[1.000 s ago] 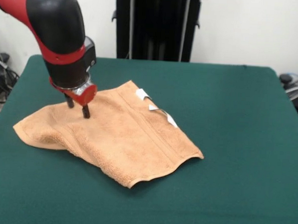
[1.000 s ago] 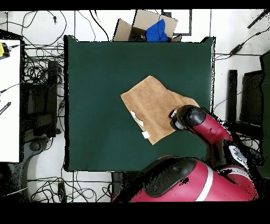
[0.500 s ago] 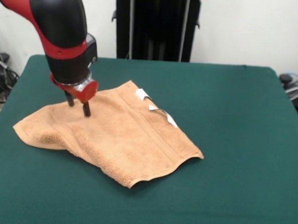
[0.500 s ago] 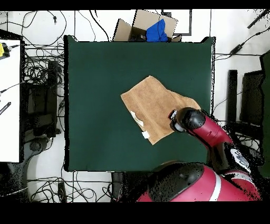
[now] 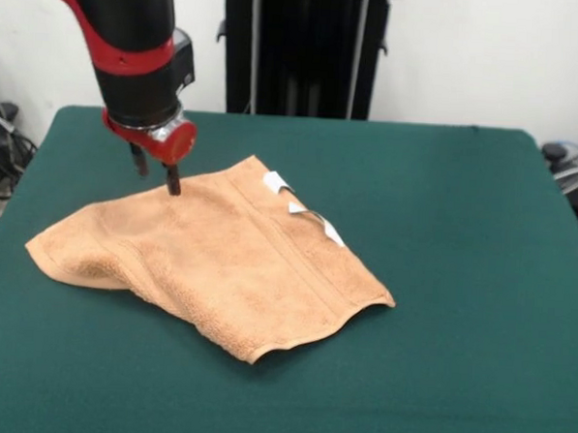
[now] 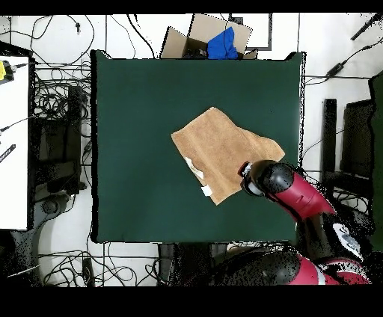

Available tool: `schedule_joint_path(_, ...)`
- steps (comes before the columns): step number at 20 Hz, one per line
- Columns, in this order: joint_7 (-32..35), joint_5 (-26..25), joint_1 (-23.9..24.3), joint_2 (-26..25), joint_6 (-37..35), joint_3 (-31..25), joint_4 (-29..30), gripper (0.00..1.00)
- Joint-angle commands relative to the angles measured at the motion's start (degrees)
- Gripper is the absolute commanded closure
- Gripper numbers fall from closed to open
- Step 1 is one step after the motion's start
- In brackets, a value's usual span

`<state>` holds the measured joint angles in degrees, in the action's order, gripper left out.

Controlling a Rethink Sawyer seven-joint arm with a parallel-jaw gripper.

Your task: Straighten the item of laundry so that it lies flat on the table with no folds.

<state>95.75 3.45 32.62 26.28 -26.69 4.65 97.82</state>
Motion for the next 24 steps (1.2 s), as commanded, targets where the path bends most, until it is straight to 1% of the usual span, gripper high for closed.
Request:
schedule_joint_path(1,2.25,-3.7,1.12,-3.29,2.93,-5.6,3.8,0.0)
schedule_joint_path(5,2.53,-5.0,2.69,-7.77,8.82,-7.26,3.15,0.0)
schedule_joint_path(8,3.32,-5.62,3.34,-8.37,10.3,-8.2,3.75,0.0)
schedule_joint_path(13,4.22,-6.67,3.9,-6.22,11.65,-9.59,6.06,0.0)
schedule_joint_path(15,3.56,-8.34,5.15,-5.23,14.68,-11.58,6.96,0.0)
schedule_joint_path(17,3.89,-8.44,5.29,-4.28,14.39,-12.07,7.52,0.0)
schedule_joint_path(20,4.55,-8.68,5.59,-1.53,13.84,-12.96,9.49,0.0)
schedule_joint_path(24,6.02,-7.92,3.74,0.79,11.14,-11.79,10.47,0.0)
